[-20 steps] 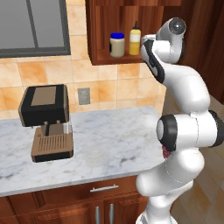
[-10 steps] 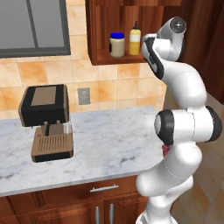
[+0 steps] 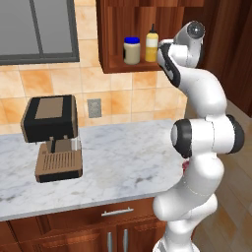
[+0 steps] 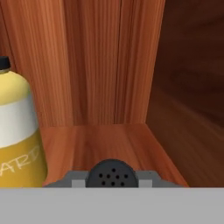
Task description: There are various items on the counter. Only move the condiments/shakers into the cabinet.
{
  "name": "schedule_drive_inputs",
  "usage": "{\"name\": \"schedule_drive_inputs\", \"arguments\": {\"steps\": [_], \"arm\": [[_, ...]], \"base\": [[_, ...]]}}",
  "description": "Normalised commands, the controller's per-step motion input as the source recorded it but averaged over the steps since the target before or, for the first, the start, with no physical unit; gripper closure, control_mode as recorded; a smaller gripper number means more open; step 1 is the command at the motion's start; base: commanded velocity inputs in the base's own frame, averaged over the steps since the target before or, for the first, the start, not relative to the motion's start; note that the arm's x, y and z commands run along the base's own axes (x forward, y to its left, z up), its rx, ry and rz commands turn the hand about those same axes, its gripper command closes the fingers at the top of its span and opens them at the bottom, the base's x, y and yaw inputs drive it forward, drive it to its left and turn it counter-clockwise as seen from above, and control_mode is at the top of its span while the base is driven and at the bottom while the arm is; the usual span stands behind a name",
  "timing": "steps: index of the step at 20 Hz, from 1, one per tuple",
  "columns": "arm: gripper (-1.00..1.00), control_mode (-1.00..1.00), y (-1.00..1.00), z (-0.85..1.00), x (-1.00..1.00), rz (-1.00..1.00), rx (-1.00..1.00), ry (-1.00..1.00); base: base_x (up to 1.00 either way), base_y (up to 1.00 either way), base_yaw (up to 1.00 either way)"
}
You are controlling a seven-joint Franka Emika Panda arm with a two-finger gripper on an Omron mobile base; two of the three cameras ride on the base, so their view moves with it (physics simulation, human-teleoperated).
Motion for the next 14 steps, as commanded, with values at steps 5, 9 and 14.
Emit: {"name": "schedule_drive_inputs", "arguments": {"steps": [5,9,14], "arm": [[1.00,-1.00,0.00,-0.02,0.27,0.00,0.00,0.00],[1.00,-1.00,0.00,0.00,0.15,0.00,0.00,0.00],[1.00,-1.00,0.00,0.00,0.03,0.00,0.00,0.00]], "base": [[0.00,0.00,0.00],[0.00,0.00,0.00],[0.00,0.00,0.00]]}}
